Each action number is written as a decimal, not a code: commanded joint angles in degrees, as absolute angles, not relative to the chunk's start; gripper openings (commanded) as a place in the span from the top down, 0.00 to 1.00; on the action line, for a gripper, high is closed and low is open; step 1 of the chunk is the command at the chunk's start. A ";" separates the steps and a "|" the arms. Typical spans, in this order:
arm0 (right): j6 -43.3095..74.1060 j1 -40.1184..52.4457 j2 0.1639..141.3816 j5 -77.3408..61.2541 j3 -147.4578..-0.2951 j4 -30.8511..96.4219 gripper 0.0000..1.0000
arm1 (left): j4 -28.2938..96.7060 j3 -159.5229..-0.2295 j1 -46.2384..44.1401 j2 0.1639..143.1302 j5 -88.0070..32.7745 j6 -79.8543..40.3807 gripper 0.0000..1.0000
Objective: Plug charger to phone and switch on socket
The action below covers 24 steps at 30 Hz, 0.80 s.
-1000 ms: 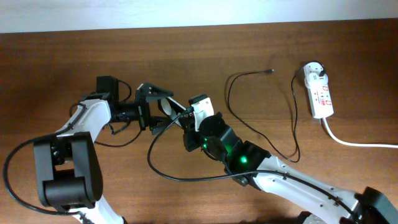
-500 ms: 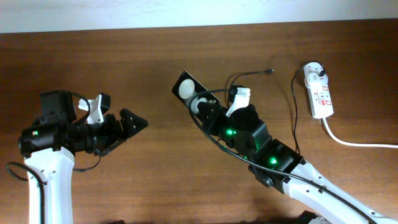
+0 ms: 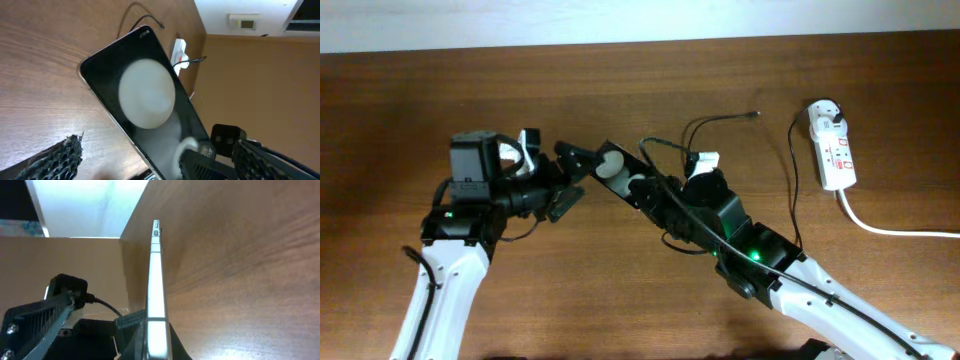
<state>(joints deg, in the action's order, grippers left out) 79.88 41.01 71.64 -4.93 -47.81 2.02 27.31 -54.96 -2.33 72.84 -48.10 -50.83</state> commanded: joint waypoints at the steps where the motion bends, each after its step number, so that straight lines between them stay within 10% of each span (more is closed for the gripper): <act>1: 90.98 40.80 71.50 -5.89 -49.08 3.27 0.96 | 26.61 -55.22 -2.52 72.40 -48.66 -54.65 0.00; 12: 85.73 34.74 71.53 -6.98 -49.06 7.07 0.96 | 11.99 -49.76 10.17 85.89 -79.75 -48.45 0.01; 24: 86.04 37.69 81.67 -7.16 -48.86 -8.67 0.96 | -7.33 -49.76 -2.22 96.27 -68.84 -76.36 0.04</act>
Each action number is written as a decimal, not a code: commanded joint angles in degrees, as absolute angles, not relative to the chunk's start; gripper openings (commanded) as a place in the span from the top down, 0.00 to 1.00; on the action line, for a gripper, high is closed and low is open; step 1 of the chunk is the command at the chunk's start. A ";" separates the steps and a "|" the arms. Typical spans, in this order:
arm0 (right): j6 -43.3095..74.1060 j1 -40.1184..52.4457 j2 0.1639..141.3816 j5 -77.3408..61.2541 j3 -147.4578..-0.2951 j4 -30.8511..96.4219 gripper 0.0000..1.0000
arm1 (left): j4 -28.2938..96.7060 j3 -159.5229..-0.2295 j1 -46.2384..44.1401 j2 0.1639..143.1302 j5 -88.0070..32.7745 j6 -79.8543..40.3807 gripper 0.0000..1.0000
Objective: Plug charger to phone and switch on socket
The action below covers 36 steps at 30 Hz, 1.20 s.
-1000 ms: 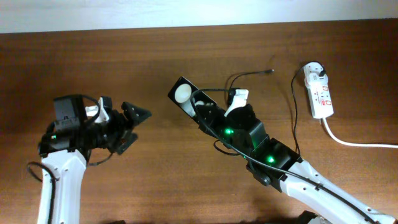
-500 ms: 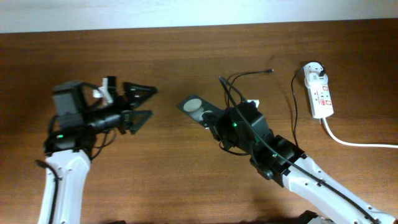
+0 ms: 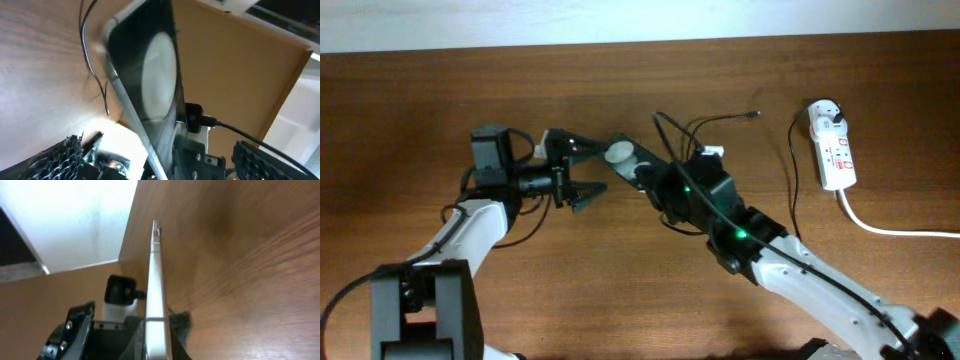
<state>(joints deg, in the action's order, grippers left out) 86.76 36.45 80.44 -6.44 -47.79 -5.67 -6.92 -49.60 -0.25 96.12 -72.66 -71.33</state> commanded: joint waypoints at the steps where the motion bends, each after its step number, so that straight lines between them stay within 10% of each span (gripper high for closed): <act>1: 89.14 38.00 82.61 -7.38 -48.86 -9.67 0.96 | -7.31 -49.76 -2.63 96.27 -67.40 -76.79 0.06; 10: 99.55 38.28 83.00 -7.99 -48.86 -9.69 0.96 | -28.91 -49.76 -2.66 96.27 -61.43 -88.20 0.54; 19: 99.29 38.28 83.00 -6.85 -48.86 -9.96 0.96 | -29.10 -49.76 -8.23 96.27 -63.05 -95.98 0.55; 25: 99.29 38.28 83.00 -8.51 -48.86 -9.87 0.96 | -29.10 -49.76 -8.10 96.27 -63.96 -95.92 0.80; 36: 99.31 38.24 82.98 -11.64 -48.86 -9.02 0.96 | -28.62 -49.76 -5.45 96.31 -59.70 -87.88 0.79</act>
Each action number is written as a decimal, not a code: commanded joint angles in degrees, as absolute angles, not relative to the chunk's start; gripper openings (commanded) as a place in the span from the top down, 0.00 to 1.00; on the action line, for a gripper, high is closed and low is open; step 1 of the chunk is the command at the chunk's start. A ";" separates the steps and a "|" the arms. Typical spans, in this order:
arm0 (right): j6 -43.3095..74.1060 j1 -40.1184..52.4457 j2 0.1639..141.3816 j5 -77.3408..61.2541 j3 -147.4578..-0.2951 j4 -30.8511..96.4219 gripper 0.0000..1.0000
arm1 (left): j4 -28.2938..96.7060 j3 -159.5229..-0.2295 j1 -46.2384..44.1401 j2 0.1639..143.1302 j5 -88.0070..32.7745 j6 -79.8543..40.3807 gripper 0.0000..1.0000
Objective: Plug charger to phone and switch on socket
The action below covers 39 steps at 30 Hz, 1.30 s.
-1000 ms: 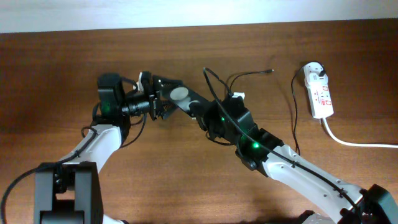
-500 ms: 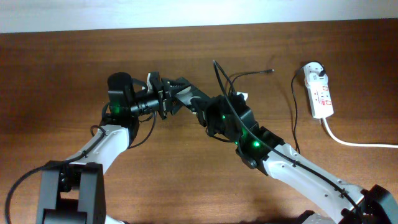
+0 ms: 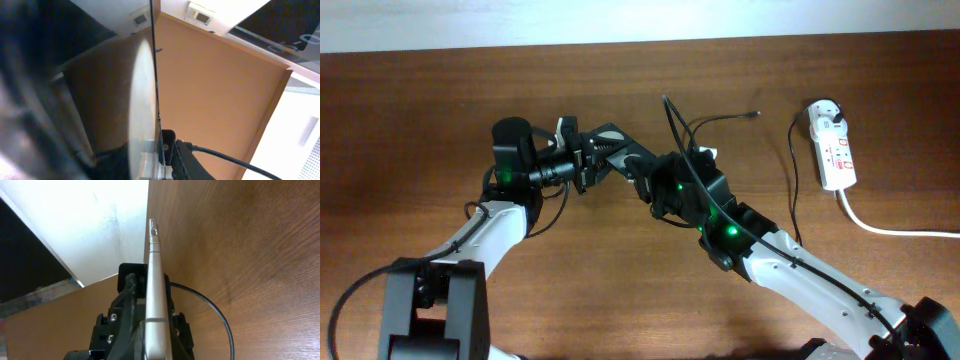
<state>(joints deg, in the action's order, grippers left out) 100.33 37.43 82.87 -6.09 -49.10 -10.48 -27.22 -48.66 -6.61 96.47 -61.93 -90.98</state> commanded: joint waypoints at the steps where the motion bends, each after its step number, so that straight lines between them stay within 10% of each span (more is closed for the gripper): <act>1: 99.29 38.24 82.98 -11.73 -48.86 -8.99 0.96 | -28.62 -49.76 -5.45 96.31 -59.48 -87.53 0.82; 13: 99.31 38.24 82.98 -12.91 -48.86 -8.75 0.91 | -26.48 -49.76 -3.20 96.31 -58.70 -86.89 0.94; 19: 99.29 38.24 82.98 -9.91 -48.86 5.72 0.67 | -23.66 -49.76 -3.20 96.31 -54.61 -81.54 1.00; 26: 80.93 38.24 82.98 7.07 -48.86 28.45 0.47 | 8.10 -49.76 -3.20 96.31 -48.62 -55.09 1.00; 31: 71.96 38.24 82.98 11.05 -48.86 40.27 0.01 | 19.88 -49.76 -3.20 96.31 -51.44 -50.85 1.00; 39: 71.99 38.24 82.98 11.29 -48.86 44.38 0.01 | 13.52 -56.29 -3.20 96.33 -64.95 -50.43 1.00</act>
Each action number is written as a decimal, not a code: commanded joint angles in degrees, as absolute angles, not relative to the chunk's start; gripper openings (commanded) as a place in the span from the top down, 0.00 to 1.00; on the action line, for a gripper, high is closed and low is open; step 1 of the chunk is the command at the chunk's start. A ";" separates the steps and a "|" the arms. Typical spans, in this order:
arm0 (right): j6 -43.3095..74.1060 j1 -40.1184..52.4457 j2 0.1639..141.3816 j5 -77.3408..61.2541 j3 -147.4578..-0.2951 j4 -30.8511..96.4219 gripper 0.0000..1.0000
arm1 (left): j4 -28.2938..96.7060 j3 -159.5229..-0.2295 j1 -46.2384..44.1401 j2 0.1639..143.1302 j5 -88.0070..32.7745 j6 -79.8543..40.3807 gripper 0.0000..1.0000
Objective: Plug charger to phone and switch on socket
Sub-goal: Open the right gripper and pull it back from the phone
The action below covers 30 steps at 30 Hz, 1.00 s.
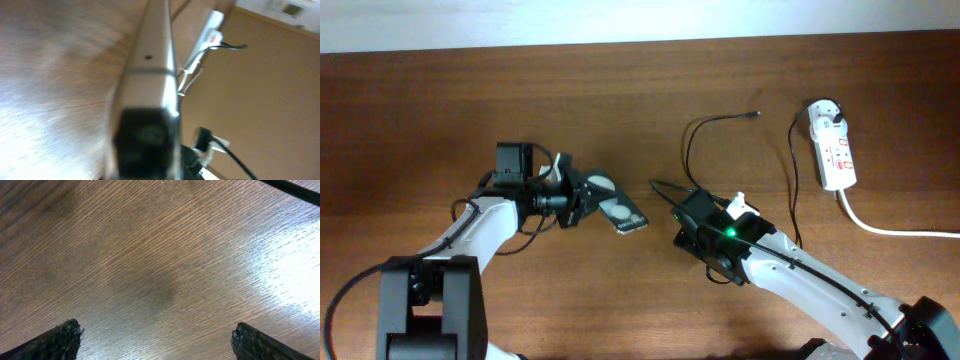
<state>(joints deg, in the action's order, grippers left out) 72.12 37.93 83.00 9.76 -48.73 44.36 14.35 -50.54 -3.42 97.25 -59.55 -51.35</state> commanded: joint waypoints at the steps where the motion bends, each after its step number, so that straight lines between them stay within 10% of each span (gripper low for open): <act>1: 71.96 38.24 82.98 11.29 -48.86 44.38 0.01 | 13.52 -59.77 -3.20 96.55 -65.23 -50.46 1.00; 7: 71.96 38.24 82.98 14.22 -48.86 44.38 0.01 | 5.96 -75.35 -3.20 114.39 -90.17 -54.46 1.00; 30: 72.01 38.24 82.98 13.54 -48.86 37.54 0.01 | 15.09 -75.16 -3.57 116.55 -90.19 -67.24 1.00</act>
<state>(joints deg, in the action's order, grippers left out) 72.01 37.93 83.00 12.84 -48.69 38.83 15.18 -74.48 -3.46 117.54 -87.68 -67.11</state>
